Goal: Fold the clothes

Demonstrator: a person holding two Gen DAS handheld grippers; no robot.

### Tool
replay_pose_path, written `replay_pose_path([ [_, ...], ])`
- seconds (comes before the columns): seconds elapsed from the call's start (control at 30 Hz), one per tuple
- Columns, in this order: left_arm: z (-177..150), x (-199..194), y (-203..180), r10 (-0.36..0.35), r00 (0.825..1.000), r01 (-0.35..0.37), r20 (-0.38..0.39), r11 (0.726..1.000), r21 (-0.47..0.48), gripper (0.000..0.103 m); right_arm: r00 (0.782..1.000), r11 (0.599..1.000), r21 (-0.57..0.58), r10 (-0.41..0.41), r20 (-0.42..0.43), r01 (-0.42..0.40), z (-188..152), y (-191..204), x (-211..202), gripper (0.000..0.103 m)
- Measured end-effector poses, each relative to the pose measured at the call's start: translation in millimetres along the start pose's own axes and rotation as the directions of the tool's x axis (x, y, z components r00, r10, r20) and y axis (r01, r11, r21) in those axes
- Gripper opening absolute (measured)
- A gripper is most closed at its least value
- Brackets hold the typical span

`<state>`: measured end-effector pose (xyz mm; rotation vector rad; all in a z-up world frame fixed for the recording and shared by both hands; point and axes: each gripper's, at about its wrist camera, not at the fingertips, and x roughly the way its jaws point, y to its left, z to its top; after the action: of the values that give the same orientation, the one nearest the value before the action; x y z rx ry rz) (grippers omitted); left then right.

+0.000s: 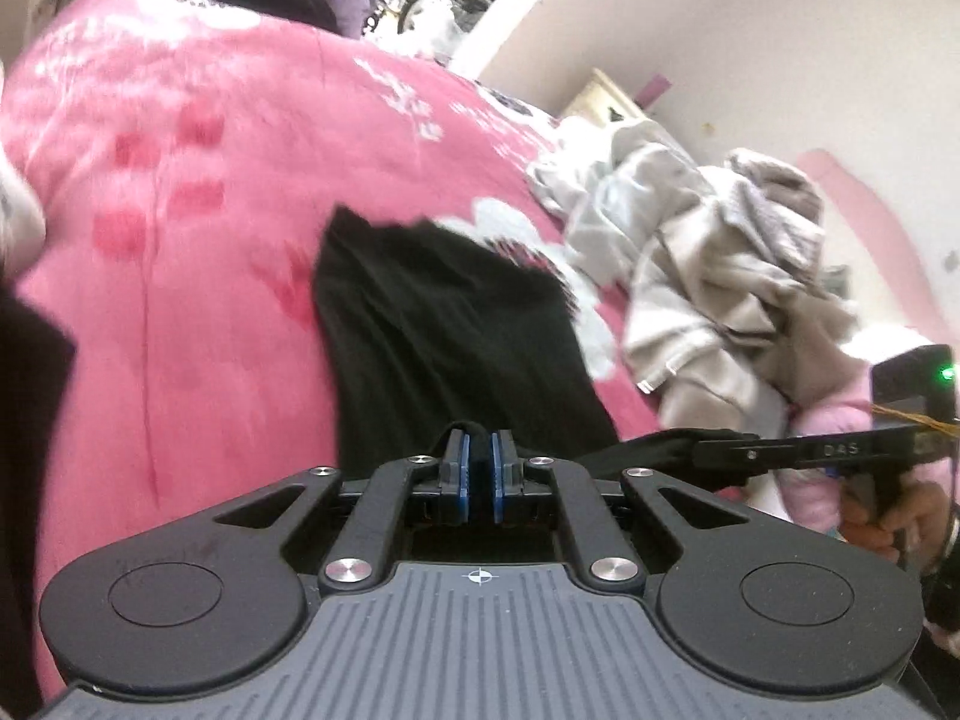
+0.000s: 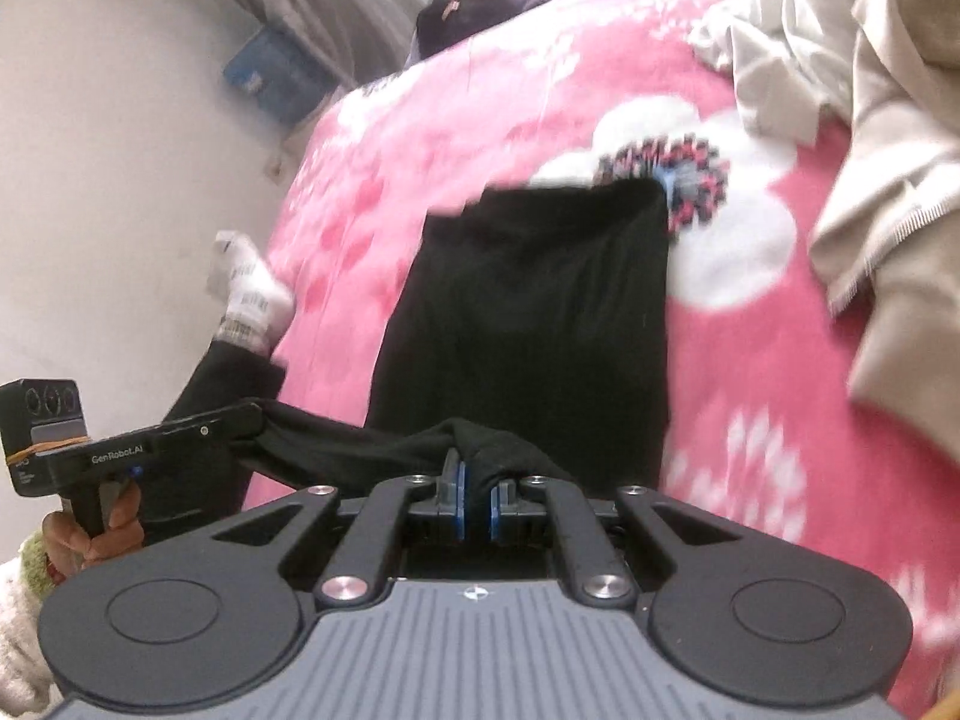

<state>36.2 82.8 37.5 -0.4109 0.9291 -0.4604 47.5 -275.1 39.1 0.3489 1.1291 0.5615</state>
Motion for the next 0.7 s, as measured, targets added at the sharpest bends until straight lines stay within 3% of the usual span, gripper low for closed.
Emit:
replay_pose_path([
  [0.13, 34, 25, 6, 0.050, 0.998, -0.051, 0.044, 0.998, 0.041, 0.005, 0.999, 1.000, 0.014, -0.014, 0.034, 0.013, 32, -19, 23, 0.008],
  [0.3, 67, 64, 28, 0.083, 0.995, -0.083, 0.058, 0.997, 0.002, 0.005, 0.998, 0.999, 0.046, -0.014, 0.058, 0.011, 60, -44, 52, 0.008],
  [0.43, 68, 85, 44, 0.007, 1.000, -0.007, -0.005, 1.000, -0.025, 0.005, 0.998, 0.997, 0.075, 0.005, 0.058, -0.009, 64, -57, 67, 0.008],
  [0.5, 63, 90, 42, -0.021, 0.999, 0.023, -0.041, 0.999, 0.038, 0.006, 0.998, 0.996, 0.090, 0.013, 0.056, -0.018, 63, -64, 72, 0.008],
  [0.6, 53, 88, 31, -0.005, 0.999, 0.015, -0.044, 0.975, 0.224, 0.009, 0.998, 0.991, 0.131, 0.028, 0.052, -0.035, 59, -74, 75, 0.008],
  [0.7, 43, 83, 20, 0.014, 1.000, -0.004, -0.021, 0.907, 0.421, 0.027, 0.998, 0.988, 0.149, 0.040, 0.047, -0.047, 57, -78, 75, 0.008],
])
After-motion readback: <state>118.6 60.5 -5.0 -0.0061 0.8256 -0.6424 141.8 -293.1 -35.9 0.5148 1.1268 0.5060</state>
